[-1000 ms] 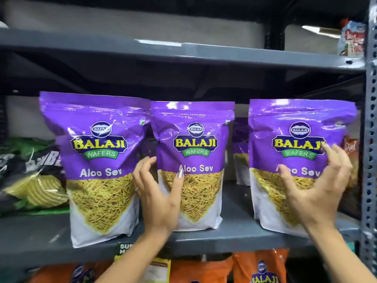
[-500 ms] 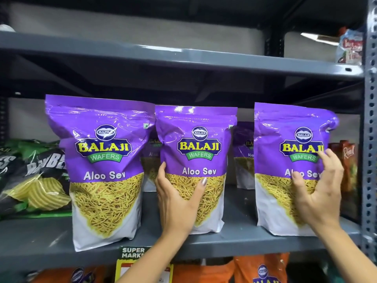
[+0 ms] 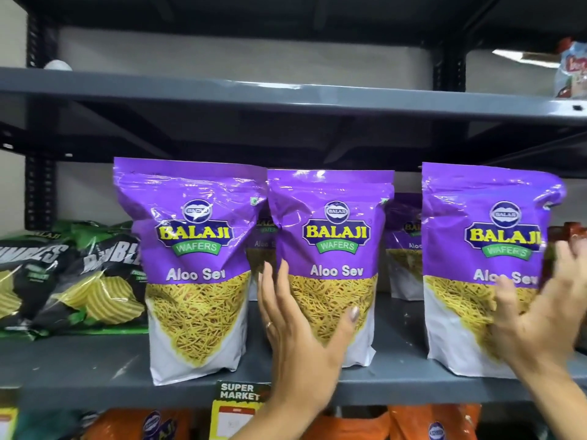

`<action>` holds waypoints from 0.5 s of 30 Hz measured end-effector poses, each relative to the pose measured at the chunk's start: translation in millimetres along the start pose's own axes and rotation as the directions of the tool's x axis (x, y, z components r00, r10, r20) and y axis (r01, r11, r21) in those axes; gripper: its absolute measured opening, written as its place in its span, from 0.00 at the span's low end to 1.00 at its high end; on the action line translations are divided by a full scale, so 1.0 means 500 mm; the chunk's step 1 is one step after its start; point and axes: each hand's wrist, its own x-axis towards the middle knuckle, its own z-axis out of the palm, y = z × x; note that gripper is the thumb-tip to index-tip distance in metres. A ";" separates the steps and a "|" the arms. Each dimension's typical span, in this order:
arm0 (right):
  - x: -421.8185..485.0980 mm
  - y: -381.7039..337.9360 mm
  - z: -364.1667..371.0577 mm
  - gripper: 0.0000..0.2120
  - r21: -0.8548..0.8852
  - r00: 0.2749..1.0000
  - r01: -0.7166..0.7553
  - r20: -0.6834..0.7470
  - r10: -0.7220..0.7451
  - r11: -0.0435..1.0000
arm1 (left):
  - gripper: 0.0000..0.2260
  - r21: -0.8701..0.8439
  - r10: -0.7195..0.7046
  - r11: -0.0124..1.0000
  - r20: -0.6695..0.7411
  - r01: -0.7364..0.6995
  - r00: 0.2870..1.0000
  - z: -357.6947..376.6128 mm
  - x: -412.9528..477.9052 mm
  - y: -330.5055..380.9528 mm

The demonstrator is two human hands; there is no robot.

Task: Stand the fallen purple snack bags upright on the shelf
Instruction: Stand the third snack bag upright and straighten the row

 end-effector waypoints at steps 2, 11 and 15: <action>-0.015 -0.057 0.011 0.28 0.074 0.996 0.043 -0.084 -0.037 0.996 | 0.41 0.025 0.161 0.987 -0.051 -0.159 0.986 -0.048 -0.012 -0.002; -0.219 -0.469 0.133 0.17 0.606 0.827 -0.233 0.535 -0.172 0.761 | 0.38 0.008 -0.165 0.984 -0.353 0.179 0.921 -0.266 0.087 -0.148; -0.253 -0.507 0.201 0.33 0.386 0.550 -0.450 0.830 -0.091 0.805 | 0.42 -0.228 -0.417 0.896 -0.135 0.381 0.899 -0.257 0.091 -0.186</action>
